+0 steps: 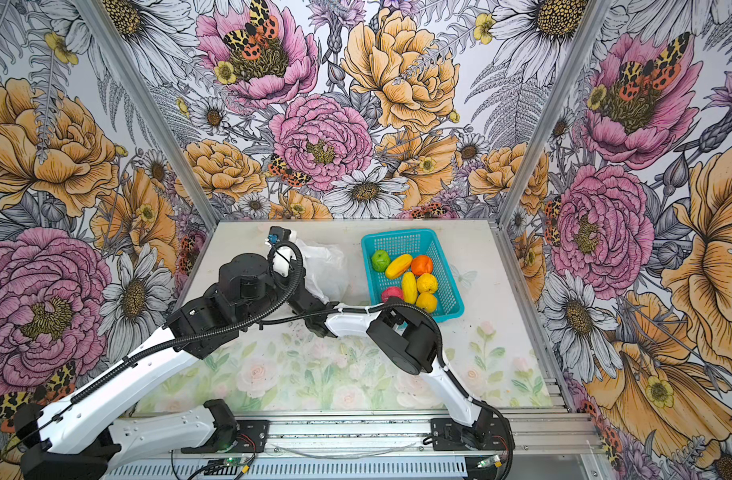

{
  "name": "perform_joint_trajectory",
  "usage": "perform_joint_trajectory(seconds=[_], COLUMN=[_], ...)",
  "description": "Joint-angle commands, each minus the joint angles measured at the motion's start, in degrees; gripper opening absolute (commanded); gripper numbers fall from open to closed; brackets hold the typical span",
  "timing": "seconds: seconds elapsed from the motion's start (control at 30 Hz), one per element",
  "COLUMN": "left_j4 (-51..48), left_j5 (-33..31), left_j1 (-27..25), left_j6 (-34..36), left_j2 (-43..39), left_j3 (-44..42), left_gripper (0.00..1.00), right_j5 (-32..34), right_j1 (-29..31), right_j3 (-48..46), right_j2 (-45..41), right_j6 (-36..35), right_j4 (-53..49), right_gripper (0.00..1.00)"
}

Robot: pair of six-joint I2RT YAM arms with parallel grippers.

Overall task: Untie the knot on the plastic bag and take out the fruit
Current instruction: 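Close the right gripper on the long yellow mango inside the bag, then lift the yellow mango toward the basket while the left gripper releases the bag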

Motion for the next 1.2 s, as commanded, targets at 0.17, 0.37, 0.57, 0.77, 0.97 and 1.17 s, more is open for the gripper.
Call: perform_joint_trajectory(seconds=[0.17, 0.37, 0.57, 0.77, 0.97, 1.17], left_j4=[0.92, 0.91, 1.15, 1.68, 1.57, 1.34], left_j5=[-1.27, -2.00, -3.79, -4.53, -4.37, -4.29], left_j1=[-0.79, -0.79, -0.49, 1.66, 5.58, 10.70], left_j6=[0.72, 0.82, 1.17, 0.79, -1.22, -4.32], left_j2=[-1.12, -0.69, 0.85, 3.56, 5.13, 5.66], left_j3=[-0.86, -0.77, -0.52, 0.07, 0.14, -0.22], left_gripper=[0.00, 0.00, 0.00, 0.00, 0.00, 0.00], right_j5=[0.37, -2.20, -7.55, -12.36, -18.76, -26.98], right_j1=[-2.23, -2.24, -1.68, 0.40, 0.76, 2.28], right_j3=[1.12, -0.29, -4.68, -14.42, -23.15, -33.71], right_j2=[2.50, -0.14, -6.16, -15.15, -23.79, -33.57], right_j6=[2.76, 3.62, 4.94, 4.35, 4.98, 3.37], right_j4=[-5.13, -5.04, -3.40, 4.58, 11.07, 18.98], right_gripper=[0.76, 0.45, 0.27, 0.22, 0.18, 0.18])
